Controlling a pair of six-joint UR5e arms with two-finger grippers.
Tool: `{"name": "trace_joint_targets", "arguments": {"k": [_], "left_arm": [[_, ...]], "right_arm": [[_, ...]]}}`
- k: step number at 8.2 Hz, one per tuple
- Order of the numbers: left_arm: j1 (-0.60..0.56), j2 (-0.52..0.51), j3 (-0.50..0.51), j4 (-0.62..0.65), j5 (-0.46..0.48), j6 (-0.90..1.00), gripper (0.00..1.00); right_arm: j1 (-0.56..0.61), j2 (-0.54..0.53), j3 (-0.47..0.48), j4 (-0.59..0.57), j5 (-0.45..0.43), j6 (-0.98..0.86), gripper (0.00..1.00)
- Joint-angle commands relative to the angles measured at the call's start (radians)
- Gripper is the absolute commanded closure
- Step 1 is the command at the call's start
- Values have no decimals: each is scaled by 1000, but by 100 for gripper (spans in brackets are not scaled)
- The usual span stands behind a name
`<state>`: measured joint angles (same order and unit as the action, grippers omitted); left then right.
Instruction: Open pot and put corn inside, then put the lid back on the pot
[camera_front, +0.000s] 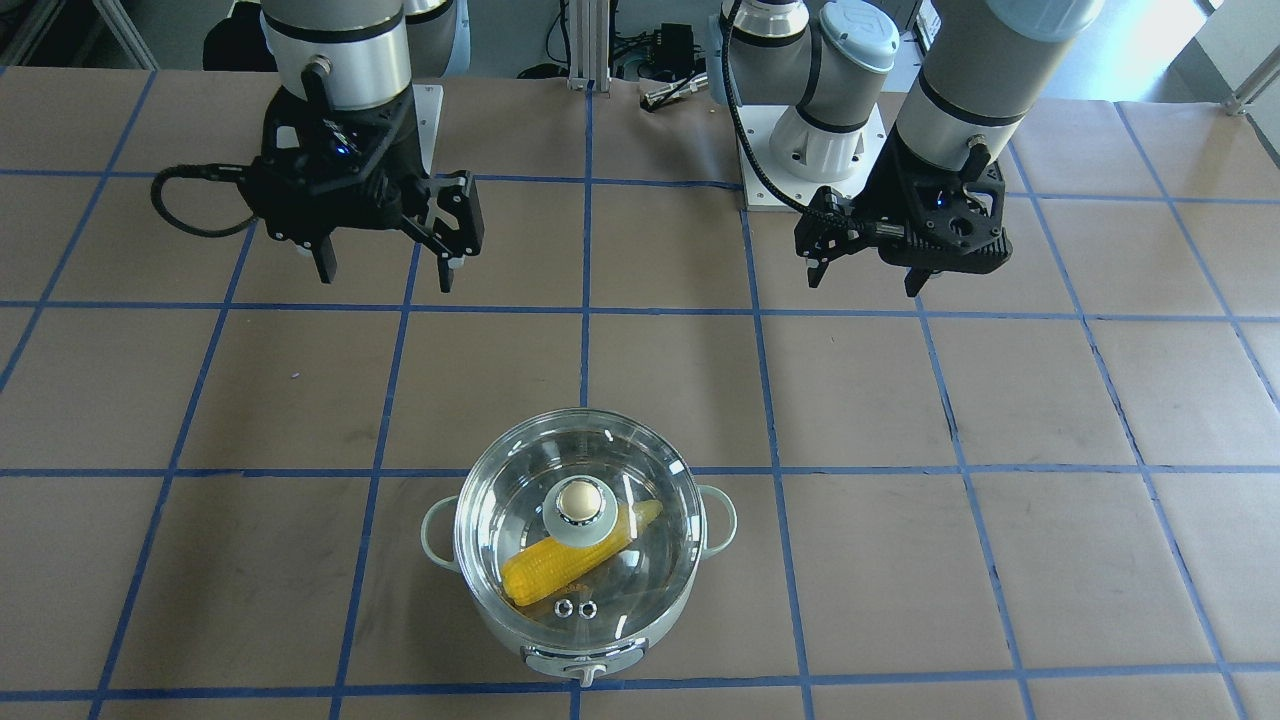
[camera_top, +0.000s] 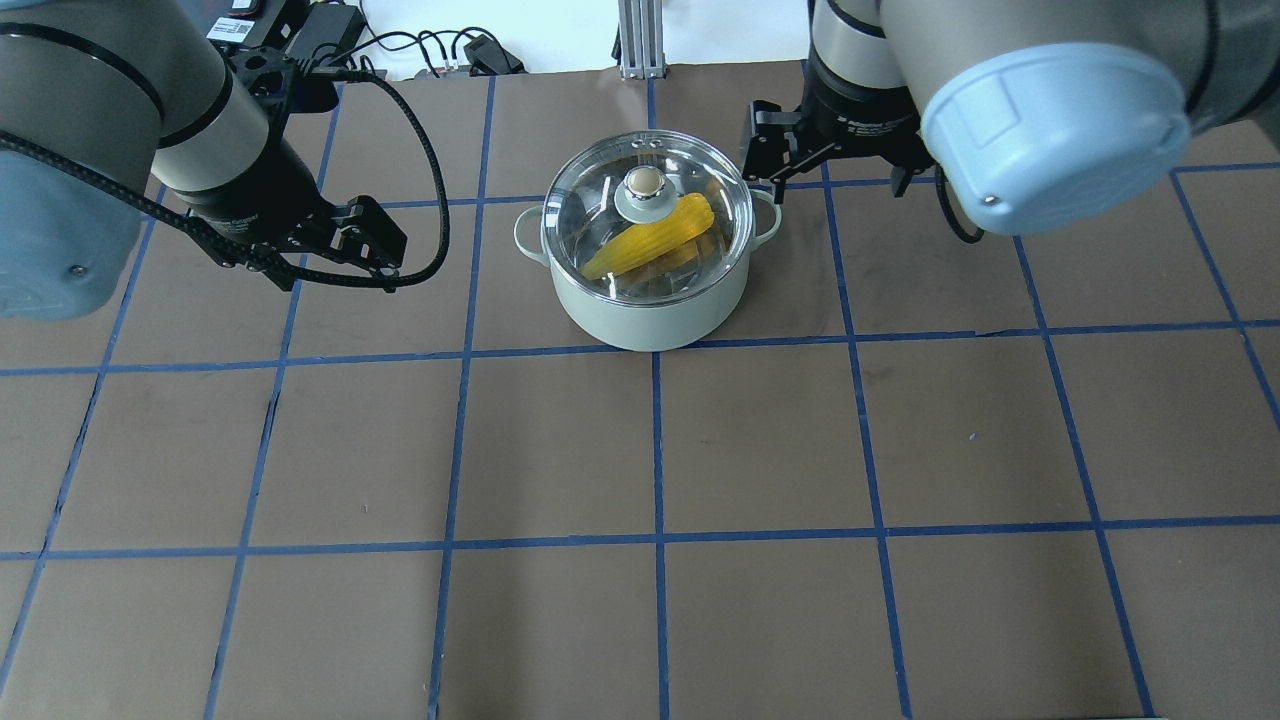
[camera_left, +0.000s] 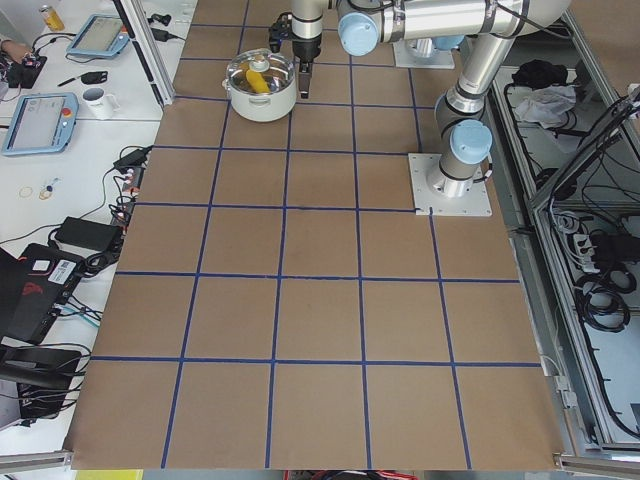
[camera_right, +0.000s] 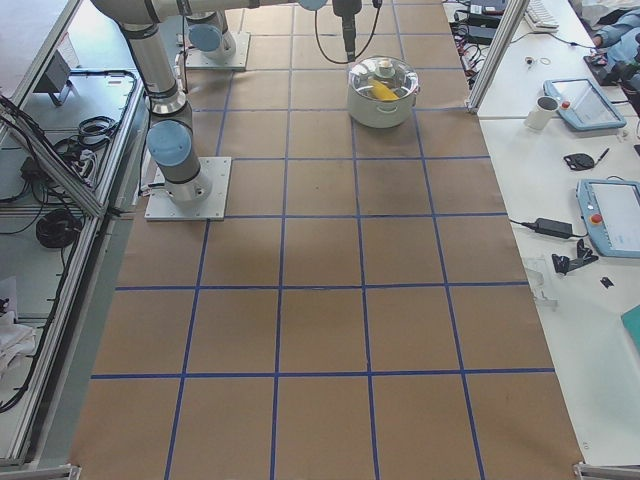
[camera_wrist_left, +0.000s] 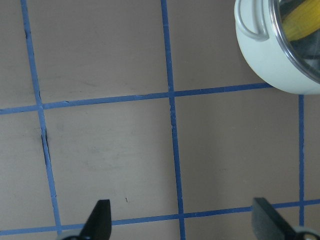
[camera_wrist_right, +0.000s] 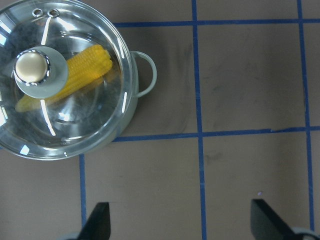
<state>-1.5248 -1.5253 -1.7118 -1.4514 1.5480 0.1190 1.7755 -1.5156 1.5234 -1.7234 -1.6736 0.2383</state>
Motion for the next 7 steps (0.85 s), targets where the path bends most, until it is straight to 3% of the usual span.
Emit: {"name": "trace_joint_targets", "arguments": {"k": [1, 4, 7], "left_arm": [[0, -1, 0, 0, 0, -1, 0], [0, -1, 0, 0, 0, -1, 0], [0, -1, 0, 0, 0, 1, 0]], "right_arm": [[-51, -70, 21, 82, 3, -54, 0], [-102, -75, 21, 87, 20, -157, 0], [-99, -72, 21, 76, 122, -149, 0]]}}
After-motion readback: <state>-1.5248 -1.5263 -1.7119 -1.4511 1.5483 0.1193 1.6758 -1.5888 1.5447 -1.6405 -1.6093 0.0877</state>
